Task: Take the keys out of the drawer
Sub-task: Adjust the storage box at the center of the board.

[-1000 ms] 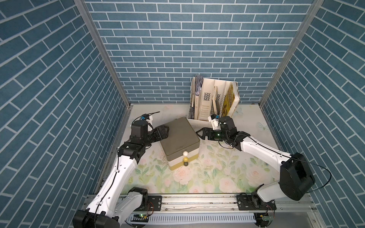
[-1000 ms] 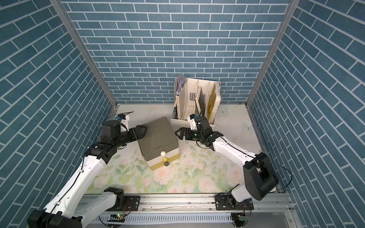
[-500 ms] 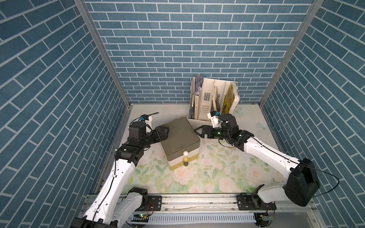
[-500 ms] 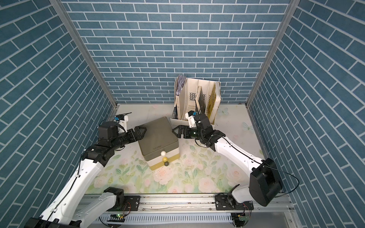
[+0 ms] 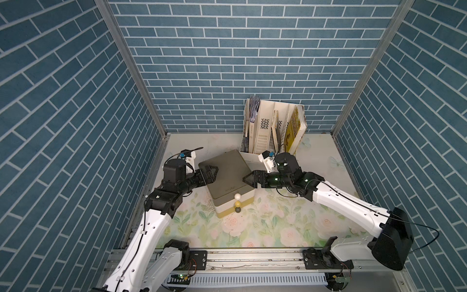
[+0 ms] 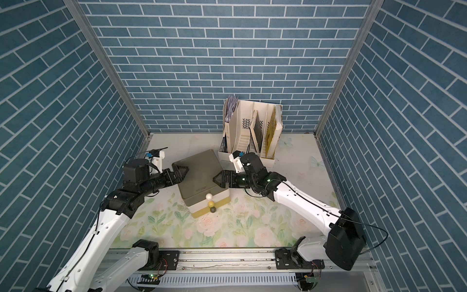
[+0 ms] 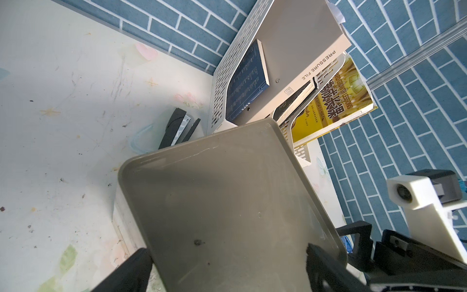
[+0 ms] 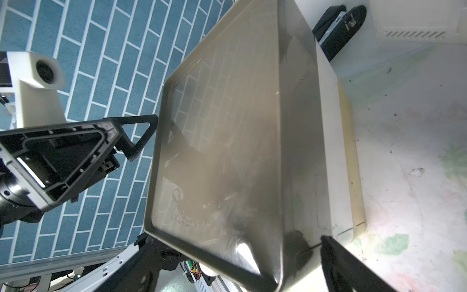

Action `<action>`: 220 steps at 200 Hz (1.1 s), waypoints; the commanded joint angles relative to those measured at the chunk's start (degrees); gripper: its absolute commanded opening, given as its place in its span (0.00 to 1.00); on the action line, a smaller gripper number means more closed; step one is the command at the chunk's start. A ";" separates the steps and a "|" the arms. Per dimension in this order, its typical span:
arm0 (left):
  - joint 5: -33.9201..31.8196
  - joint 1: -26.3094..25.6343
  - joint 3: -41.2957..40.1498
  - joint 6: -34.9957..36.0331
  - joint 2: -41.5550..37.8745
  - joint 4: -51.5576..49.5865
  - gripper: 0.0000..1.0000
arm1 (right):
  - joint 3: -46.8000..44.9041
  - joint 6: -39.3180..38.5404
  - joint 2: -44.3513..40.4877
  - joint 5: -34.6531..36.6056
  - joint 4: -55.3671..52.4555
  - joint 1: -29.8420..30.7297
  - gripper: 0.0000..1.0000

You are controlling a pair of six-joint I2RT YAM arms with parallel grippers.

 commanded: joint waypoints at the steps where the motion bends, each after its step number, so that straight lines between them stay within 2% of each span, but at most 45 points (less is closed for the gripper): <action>1: 1.24 -1.15 -1.62 -0.84 -0.23 0.58 1.00 | -1.63 3.26 -1.87 1.55 -0.78 1.06 1.00; 36: 1.16 -1.79 -2.51 -1.27 0.49 1.26 1.00 | -4.63 6.59 -1.21 -0.22 6.10 2.50 1.00; 106: 1.43 -2.31 -2.72 -0.98 2.48 2.33 1.00 | -3.80 6.82 2.40 0.28 10.26 2.79 1.00; 176: 1.33 -2.58 -3.09 -1.26 3.86 3.45 1.00 | -2.29 7.08 4.04 1.53 10.67 2.73 0.95; 220: 1.63 -2.95 -3.26 -1.61 4.07 4.05 1.00 | -0.60 6.63 2.24 5.07 4.79 2.68 0.98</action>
